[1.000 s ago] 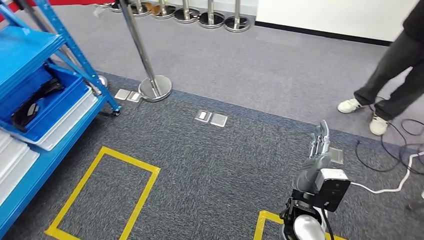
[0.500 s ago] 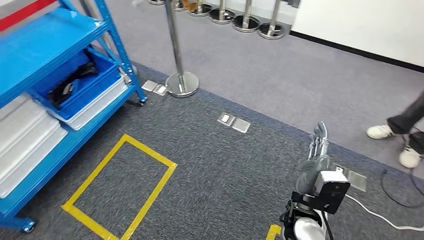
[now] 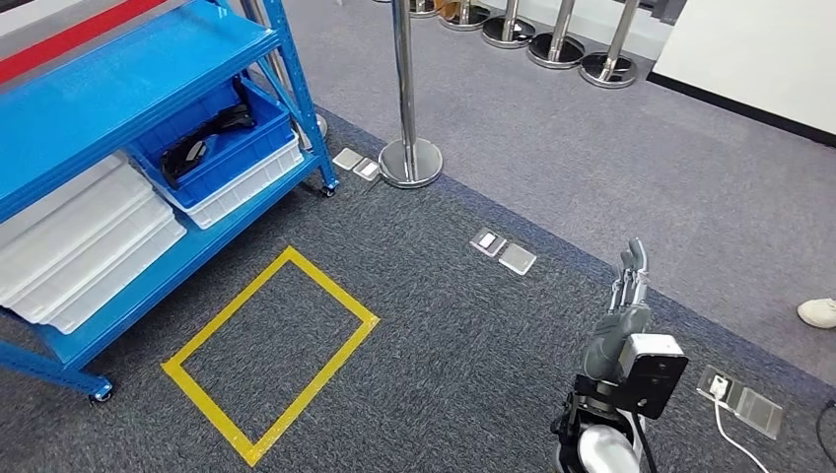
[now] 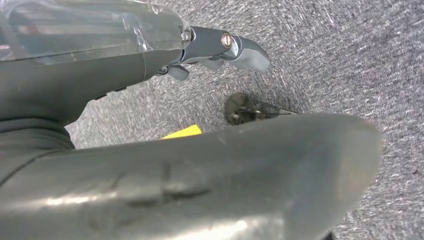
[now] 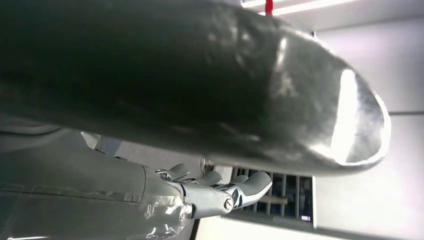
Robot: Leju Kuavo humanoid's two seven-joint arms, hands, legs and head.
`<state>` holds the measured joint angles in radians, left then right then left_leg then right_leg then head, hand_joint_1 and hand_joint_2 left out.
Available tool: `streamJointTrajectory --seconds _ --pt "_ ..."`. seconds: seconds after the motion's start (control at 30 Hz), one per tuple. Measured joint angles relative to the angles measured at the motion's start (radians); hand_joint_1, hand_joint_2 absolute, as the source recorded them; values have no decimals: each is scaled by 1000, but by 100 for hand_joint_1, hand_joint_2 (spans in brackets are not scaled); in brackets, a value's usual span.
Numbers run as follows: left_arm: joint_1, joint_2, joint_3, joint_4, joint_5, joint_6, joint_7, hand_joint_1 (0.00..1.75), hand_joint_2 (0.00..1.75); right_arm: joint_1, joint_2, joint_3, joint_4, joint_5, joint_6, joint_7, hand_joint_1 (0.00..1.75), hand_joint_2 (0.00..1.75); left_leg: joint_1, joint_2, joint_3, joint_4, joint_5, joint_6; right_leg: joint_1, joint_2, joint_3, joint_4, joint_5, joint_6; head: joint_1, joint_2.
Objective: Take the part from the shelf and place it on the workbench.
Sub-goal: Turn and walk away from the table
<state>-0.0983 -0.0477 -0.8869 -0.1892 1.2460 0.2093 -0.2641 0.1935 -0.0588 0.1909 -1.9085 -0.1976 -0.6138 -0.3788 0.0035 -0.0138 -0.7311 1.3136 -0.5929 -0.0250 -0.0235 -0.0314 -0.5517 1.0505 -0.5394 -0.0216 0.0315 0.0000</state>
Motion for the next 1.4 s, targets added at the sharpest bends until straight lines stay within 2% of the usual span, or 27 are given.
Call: streamJointTrajectory --seconds 0.03,0.07,0.1,0.17,0.23,0.3,0.33,0.4,0.47,0.5,0.53,0.57,0.6,0.67,0.73,0.77,0.8,0.87,0.93,0.97,1.03,1.07,1.13,1.2,1.27,1.33,1.4 --pt "1 0 0 0 0 0 0 0 0 0 1 0 0 0 0 0 0 0 2 3 -9 13 7 1 1 -13 3 0 -3 -1 0 0" --pt "2 0 0 0 0 -1 0 0 0 0 2 -1 0 1 0 0 0 0 2 6 2 -12 31 3 2 -24 8 0 -7 -1 0 0" --pt "3 0 0 0 0 -2 0 0 0 1 2 -1 0 2 3 0 0 0 1 16 31 -73 68 7 3 -36 14 0 -12 1 0 0" --pt "3 0 0 0 1 -4 0 0 0 4 3 -3 0 7 16 2 0 0 -9 60 94 -200 116 18 4 -56 28 -1 -23 6 -1 0" --pt "0 0 0 0 2 -5 0 0 0 7 3 -4 0 10 31 9 0 0 -23 85 116 -250 119 26 5 -76 37 -4 -31 14 0 0" --pt "0 0 0 0 3 -4 0 0 0 8 2 -5 -1 10 39 14 0 0 -25 64 121 -263 119 34 3 -95 49 -10 -38 24 2 0" --pt "1 0 0 0 3 -4 1 0 0 8 2 -5 -2 10 40 14 0 0 -23 53 130 -274 121 39 1 -87 55 -7 -44 29 2 0" --pt "0 -1 0 0 4 -3 1 0 0 9 0 -6 -5 10 41 15 0 0 -16 32 147 -295 126 54 -1 -33 36 52 -81 34 5 0" --pt "-3 -1 0 0 5 -3 1 0 0 13 -3 -8 -5 11 41 16 0 0 -16 9 152 -298 126 63 -1 18 -34 179 -132 36 11 0" --pt "-4 -1 0 0 6 -2 2 0 0 16 -4 -10 -5 10 41 16 0 0 -16 -5 152 -298 125 64 -1 26 -69 233 -145 37 13 0" --pt "-3 -1 0 0 6 -3 2 0 0 18 -5 -11 -5 11 41 16 0 0 -16 -19 153 -296 123 63 -1 28 -91 256 -137 39 15 0" --pt "-2 -1 0 0 6 -3 2 0 0 19 -5 -12 -5 13 40 16 0 0 -15 -34 155 -294 121 62 -2 30 -96 240 -109 41 15 0" --pt "-2 -2 0 0 7 -4 2 0 0 20 -4 -14 -5 17 41 15 0 0 -13 -49 156 -289 118 58 -3 36 -83 189 -65 42 16 0" --pt "-2 -3 0 0 8 -7 2 0 0 24 -1 -16 -5 26 45 13 0 0 -10 -76 153 -273 107 47 -9 77 -42 68 2 45 19 0" --pt "-3 -3 0 1 10 -9 6 0 0 31 3 -17 -5 33 53 13 0 0 -8 -99 142 -261 101 34 -10 110 -24 18 12 41 20 0" --pt "-2 -3 0 1 10 -9 9 0 0 34 6 -18 -5 36 57 12 0 0 -7 -110 138 -260 102 28 -8 109 -24 14 10 36 19 0" --pt "1 -2 0 1 11 -9 13 0 0 36 8 -18 -6 37 61 12 0 0 -4 -118 136 -261 103 23 -8 97 -23 13 12 29 18 0" --pt "4 -2 0 1 15 -8 16 0 0 36 12 -19 -6 39 67 14 0 0 -5 -88 129 -241 92 13 -9 73 -15 3 14 17 14 0" --pt "2 -3 0 1 20 -6 16 0 0 38 16 -20 -6 38 75 19 0 0 -5 -27 87 -155 49 2 -9 44 -6 -3 13 9 5 0" --pt "0 -4 0 1 23 -5 16 0 0 38 18 -20 -6 38 79 20 0 0 -2 -8 53 -92 24 -4 -8 28 -4 -4 11 6 0 0" --pt "0 -4 0 1 27 -1 16 0 0 33 20 -20 -6 38 83 24 0 0 5 2 -2 5 -2 -9 -6 -2 0 -4 5 4 0 0" --pt "1 -4 0 1 29 0 16 0 0 29 21 -20 -6 37 83 25 0 0 7 4 -9 12 6 -10 -6 -14 3 -4 2 4 0 0" --pt "2 -4 0 1 29 1 15 0 0 21 23 -20 -6 36 80 29 0 0 8 13 31 -76 65 -8 -6 -37 12 -4 -6 8 -1 0" --pt "2 -4 0 1 25 2 12 0 0 14 25 -20 -6 35 72 35 0 0 3 47 93 -204 116 -1 -5 -58 26 -5 -16 16 -1 0" --pt "0 -4 0 1 20 1 9 0 0 7 25 -21 -6 33 57 40 0 0 -8 69 117 -254 121 10 -3 -72 36 -9 -24 27 0 0" --pt "1 -4 0 1 16 2 9 0 0 1 25 -21 -6 31 40 42 0 0 -13 55 120 -260 117 23 -3 -85 50 -18 -29 39 1 0" --pt "1 -4 0 1 12 3 8 0 0 -6 25 -21 -6 24 26 42 0 0 -10 37 134 -276 118 36 -7 -65 58 -3 -47 48 3 0"
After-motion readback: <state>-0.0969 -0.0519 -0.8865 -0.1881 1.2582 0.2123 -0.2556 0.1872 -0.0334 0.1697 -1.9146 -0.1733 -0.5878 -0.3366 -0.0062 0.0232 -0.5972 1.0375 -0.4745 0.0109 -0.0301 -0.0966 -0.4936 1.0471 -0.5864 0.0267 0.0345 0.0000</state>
